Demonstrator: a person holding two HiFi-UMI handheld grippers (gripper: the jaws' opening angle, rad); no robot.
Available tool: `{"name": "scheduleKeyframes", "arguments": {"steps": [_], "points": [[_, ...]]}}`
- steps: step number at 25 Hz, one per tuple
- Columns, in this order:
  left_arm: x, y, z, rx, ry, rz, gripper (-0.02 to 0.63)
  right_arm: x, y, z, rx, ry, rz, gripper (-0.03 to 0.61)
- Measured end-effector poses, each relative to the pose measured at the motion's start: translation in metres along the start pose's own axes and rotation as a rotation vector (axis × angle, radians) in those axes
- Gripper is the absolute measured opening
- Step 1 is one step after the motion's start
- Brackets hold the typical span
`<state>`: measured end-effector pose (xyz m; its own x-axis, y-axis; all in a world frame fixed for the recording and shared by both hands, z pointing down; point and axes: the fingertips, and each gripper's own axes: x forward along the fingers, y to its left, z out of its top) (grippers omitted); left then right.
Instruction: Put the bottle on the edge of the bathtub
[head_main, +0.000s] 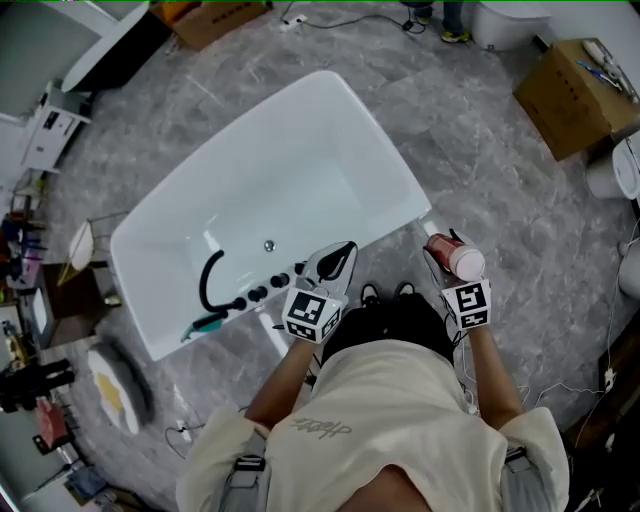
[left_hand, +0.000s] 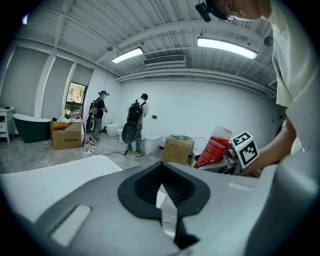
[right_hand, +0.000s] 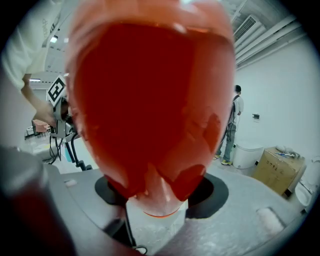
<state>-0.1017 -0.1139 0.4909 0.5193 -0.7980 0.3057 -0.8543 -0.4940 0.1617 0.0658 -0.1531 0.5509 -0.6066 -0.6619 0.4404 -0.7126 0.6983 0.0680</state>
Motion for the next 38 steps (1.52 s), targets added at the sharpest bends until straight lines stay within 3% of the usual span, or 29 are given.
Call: {"name": "scheduleKeyframes", "arguments": {"steps": [4, 9, 17, 26, 38], "points": [[-0.004, 0.008, -0.004, -0.021, 0.05, 0.024, 0.011, 0.034, 0.005, -0.019, -0.02, 0.043, 0.061, 0.284], [-0.002, 0.018, -0.01, -0.105, 0.092, 0.067, 0.011, 0.077, 0.003, -0.06, -0.036, 0.113, 0.113, 0.284], [0.007, 0.027, -0.014, -0.122, 0.149, 0.102, 0.011, 0.129, -0.007, -0.112, -0.025, 0.185, 0.152, 0.284], [0.01, 0.022, -0.034, -0.175, 0.193, 0.146, 0.011, 0.159, -0.002, -0.137, -0.045, 0.205, 0.203, 0.284], [0.003, 0.014, -0.048, -0.186, 0.235, 0.169, 0.011, 0.168, -0.001, -0.151, -0.074, 0.189, 0.237, 0.287]]}}
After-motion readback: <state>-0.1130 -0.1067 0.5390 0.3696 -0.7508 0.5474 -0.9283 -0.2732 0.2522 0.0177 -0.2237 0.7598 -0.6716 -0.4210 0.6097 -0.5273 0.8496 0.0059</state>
